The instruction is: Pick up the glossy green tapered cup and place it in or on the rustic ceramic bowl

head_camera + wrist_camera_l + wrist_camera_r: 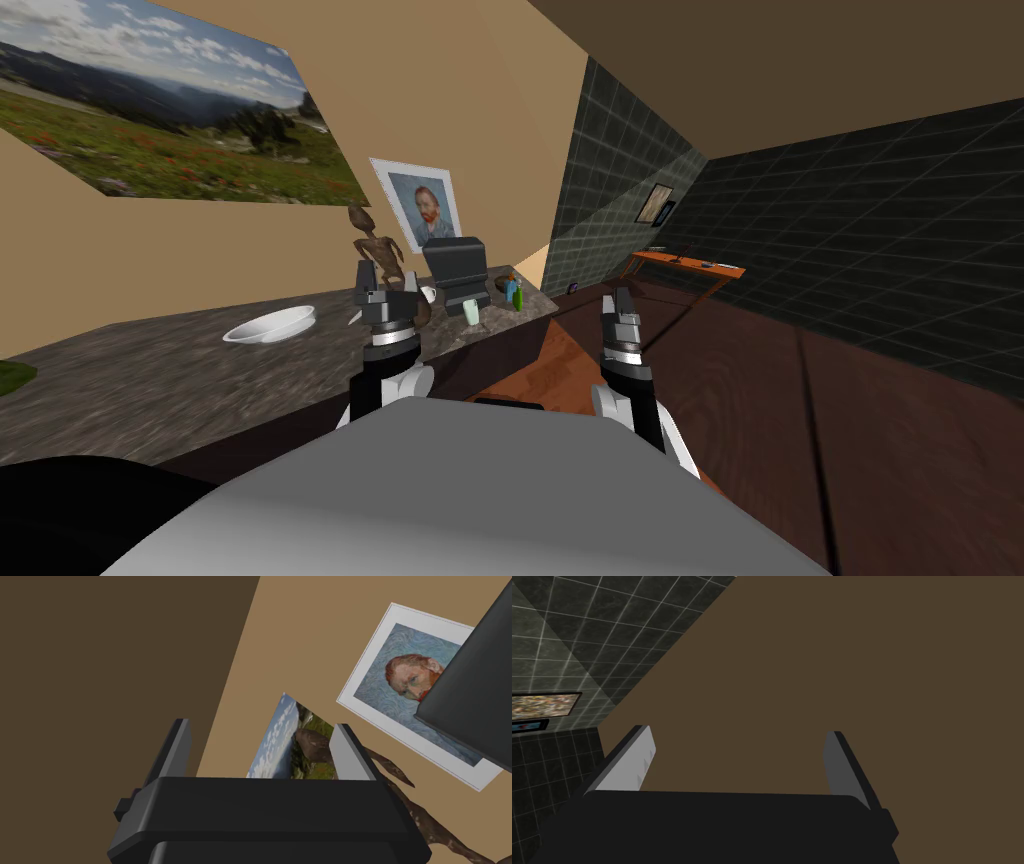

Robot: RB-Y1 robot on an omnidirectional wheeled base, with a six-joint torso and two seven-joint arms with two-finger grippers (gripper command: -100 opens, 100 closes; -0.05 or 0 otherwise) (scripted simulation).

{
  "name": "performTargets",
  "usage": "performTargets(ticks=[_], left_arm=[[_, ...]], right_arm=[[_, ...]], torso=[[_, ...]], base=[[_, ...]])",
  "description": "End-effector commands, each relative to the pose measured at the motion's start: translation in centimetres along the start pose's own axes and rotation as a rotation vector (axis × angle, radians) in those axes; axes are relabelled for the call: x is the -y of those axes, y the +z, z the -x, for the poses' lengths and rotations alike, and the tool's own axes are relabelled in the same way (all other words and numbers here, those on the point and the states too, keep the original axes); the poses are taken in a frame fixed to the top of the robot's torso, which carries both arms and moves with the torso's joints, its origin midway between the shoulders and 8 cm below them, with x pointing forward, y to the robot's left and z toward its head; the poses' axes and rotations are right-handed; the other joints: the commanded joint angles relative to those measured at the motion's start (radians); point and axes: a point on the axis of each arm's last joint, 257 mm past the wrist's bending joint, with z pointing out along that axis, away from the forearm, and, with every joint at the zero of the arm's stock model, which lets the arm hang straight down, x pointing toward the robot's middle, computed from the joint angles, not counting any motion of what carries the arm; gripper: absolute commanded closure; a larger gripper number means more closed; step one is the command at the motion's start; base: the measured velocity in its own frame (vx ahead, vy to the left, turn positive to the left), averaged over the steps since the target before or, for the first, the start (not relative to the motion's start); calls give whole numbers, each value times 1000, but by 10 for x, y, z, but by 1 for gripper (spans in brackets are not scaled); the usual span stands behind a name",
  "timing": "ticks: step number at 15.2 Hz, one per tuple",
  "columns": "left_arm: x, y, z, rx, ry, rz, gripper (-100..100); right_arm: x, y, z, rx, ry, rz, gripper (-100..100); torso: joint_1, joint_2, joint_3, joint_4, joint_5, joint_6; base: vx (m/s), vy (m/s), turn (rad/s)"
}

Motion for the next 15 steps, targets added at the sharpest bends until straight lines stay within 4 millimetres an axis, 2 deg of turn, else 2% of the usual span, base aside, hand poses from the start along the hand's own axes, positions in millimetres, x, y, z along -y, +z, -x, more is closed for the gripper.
performTargets(ticks=[1, 3, 7, 8, 12, 13, 15], left_arm=[[-7, -2, -6, -40, -16, 15, -100], [-12, -3, -8, -57, -28, 24, -100], [-39, -10, -14, -110, -111, 81, -100], [-39, -10, -14, -110, -111, 81, -100], [-76, -22, -10, -109, -235, 158, -100], [-76, -22, -10, -109, -236, 159, -100], [-96, -29, -6, -90, -311, 197, -100]], right_arm=[[0, 0, 0, 0, 0, 0, 0], [0, 0, 0, 0, 0, 0, 0], [0, 0, 0, 0, 0, 0, 0], [0, 0, 0, 0, 0, 0, 0], [0, 0, 0, 0, 0, 0, 0], [0, 0, 0, 0, 0, 0, 0], [0, 0, 0, 0, 0, 0, 0]], torso=[[0, 0, 0, 0, 0, 0], [-1, 1, 0, 0, 0, 0], [-5, 2, 1, 0, -1, 0], [-6, 2, 1, 0, -1, 0], [-6, 1, 0, 0, -1, 0], [-7, 1, 1, 0, -1, 0], [-6, 1, 1, 0, -1, 0]], base=[[-8, -15, 10], [-16, -33, 12], [-28, -70, 19], [-22, -87, 20], [-15, -85, 23], [-24, -80, 20], [-17, -68, 17]])
